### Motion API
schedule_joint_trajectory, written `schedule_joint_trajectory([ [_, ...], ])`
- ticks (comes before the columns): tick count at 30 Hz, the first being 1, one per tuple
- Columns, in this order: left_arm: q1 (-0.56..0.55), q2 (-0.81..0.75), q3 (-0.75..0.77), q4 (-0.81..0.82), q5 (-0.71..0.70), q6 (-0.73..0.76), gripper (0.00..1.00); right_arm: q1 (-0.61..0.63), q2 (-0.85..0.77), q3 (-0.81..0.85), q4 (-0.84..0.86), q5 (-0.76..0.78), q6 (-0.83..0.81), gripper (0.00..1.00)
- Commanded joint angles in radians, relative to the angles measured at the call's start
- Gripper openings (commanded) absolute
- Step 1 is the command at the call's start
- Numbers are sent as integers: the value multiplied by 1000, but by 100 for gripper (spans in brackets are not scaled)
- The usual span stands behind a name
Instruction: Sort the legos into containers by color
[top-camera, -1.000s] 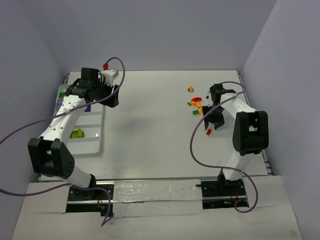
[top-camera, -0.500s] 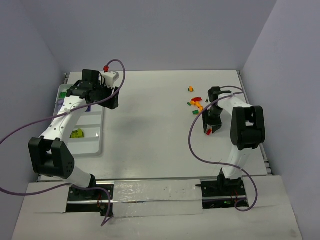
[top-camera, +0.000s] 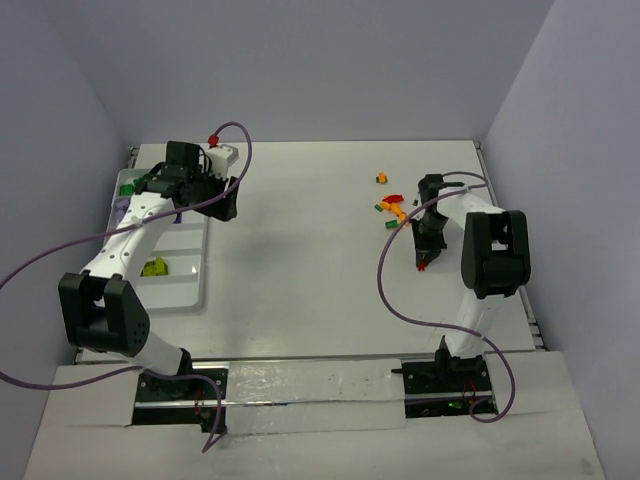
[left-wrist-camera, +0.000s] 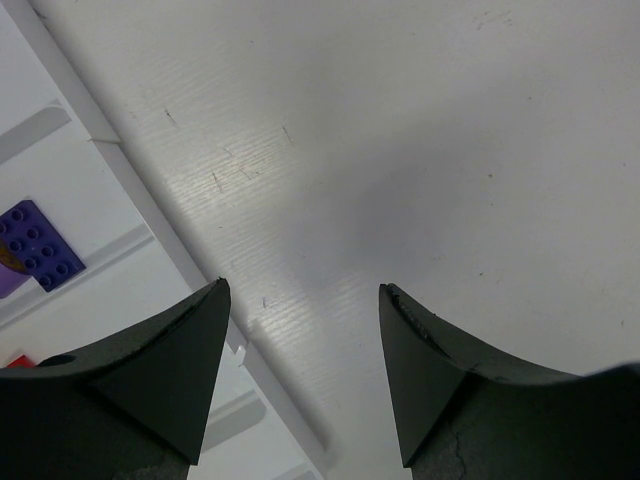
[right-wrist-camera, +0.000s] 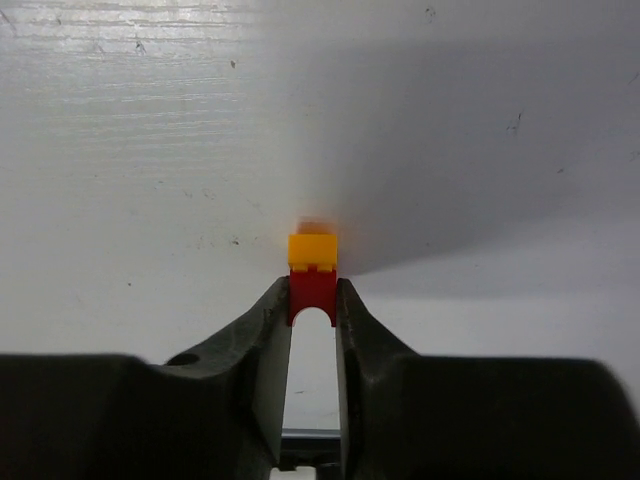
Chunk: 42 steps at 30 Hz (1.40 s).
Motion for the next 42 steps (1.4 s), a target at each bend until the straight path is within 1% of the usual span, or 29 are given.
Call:
schedule_joint_trajectory([
  [1, -2, 9, 8, 26, 22, 3, 70, -6, -16, 42, 20, 11, -94, 10],
  [3, -2, 7, 5, 31, 40, 1, 70, -7, -21, 48, 20, -18, -118, 1],
  [5, 2, -5, -7, 38, 114, -4, 73, -5, -35, 84, 1, -110, -165, 0],
  [7, 14, -27, -18, 49, 257, -15, 77, -1, -74, 127, -20, -282, -233, 0],
  [8, 25, -32, -23, 51, 306, -24, 78, 3, -86, 150, -23, -331, -264, 0],
  [9, 30, -42, -26, 55, 414, -29, 80, 8, -110, 169, -38, -435, -279, 0],
  [12, 52, -63, -47, 78, 641, -65, 82, 33, -131, 252, -90, -654, -355, 0],
  [14, 53, -87, -87, 140, 769, -114, 83, 56, -129, 324, -130, -801, -389, 0],
  [16, 53, -117, -128, 215, 867, -159, 82, 97, -127, 353, -154, -899, -406, 0],
  [17, 50, -127, -165, 292, 931, -231, 81, 118, -131, 376, -158, -964, -416, 0],
  [18, 47, -145, -188, 349, 956, -279, 80, 140, -133, 386, -159, -1001, -419, 0],
  [20, 41, -164, -226, 448, 976, -352, 78, 186, -141, 398, -149, -1050, -415, 0],
  [22, 20, -179, -266, 553, 996, -422, 77, 270, -157, 408, -123, -1107, -402, 0],
  [25, -17, -187, -287, 602, 1014, -460, 75, 357, -170, 424, -84, -1145, -370, 0],
  [28, -49, -190, -309, 653, 1033, -508, 73, 415, -178, 438, -49, -1156, -346, 0],
  [35, -110, -178, -313, 681, 1045, -531, 68, 485, -187, 454, -5, -1149, -305, 0],
  [42, -153, -168, -300, 681, 1047, -523, 67, 513, -191, 437, 21, -1140, -279, 0],
])
